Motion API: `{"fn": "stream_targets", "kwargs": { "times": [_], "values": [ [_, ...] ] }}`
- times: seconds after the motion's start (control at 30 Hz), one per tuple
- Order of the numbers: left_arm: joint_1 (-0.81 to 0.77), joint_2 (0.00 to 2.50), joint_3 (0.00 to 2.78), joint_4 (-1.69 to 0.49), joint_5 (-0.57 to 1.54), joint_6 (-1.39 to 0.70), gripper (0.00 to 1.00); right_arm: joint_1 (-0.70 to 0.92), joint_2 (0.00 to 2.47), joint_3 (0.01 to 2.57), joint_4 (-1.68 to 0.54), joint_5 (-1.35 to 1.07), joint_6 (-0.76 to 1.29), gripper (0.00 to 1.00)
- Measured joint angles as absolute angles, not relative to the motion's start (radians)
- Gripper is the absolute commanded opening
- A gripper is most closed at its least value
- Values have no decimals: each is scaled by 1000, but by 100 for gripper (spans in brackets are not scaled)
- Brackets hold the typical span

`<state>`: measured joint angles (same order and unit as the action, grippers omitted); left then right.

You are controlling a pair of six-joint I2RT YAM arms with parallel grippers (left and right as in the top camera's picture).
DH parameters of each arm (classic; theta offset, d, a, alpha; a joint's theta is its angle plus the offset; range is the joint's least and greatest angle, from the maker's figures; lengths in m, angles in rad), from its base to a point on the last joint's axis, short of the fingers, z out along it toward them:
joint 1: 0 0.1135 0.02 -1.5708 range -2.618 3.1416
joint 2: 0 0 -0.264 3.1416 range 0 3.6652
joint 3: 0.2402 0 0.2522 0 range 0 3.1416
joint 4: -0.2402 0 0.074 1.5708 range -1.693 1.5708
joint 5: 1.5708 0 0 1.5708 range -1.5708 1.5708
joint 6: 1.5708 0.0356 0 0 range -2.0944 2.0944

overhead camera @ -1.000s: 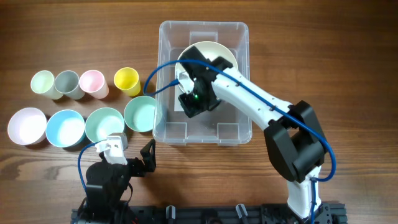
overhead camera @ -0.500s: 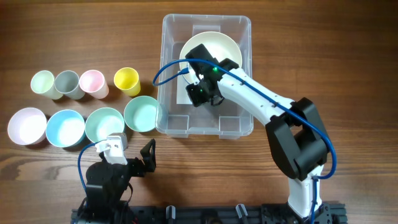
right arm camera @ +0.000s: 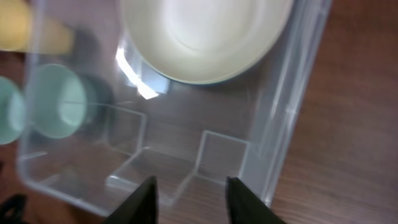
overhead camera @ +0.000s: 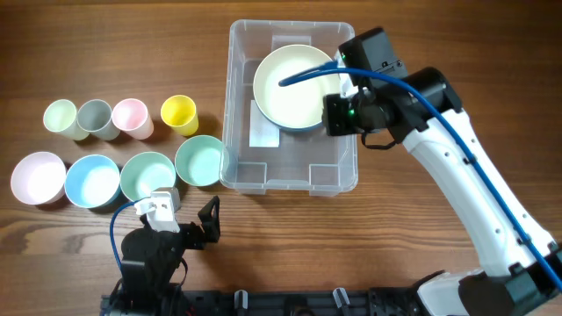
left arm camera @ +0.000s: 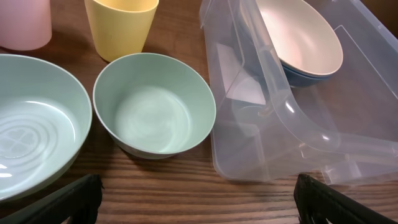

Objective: Pack container

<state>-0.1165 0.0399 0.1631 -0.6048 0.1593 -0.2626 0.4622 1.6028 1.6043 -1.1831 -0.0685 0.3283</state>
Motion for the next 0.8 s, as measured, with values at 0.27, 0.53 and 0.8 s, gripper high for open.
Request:
{"fn": "stream_targets", "kwargs": {
  "times": [0.27, 0.53, 0.8],
  "values": [
    [-117, 40, 163, -605, 159, -263, 100, 326, 1643, 1436, -1143, -25, 400, 65],
    [-117, 40, 163, -605, 159, -263, 100, 298, 1652, 1309, -1023, -132, 359, 29],
    [-117, 40, 163, -605, 159, -263, 100, 303, 1653, 1223, -995, -150, 369, 4]
  ]
}}
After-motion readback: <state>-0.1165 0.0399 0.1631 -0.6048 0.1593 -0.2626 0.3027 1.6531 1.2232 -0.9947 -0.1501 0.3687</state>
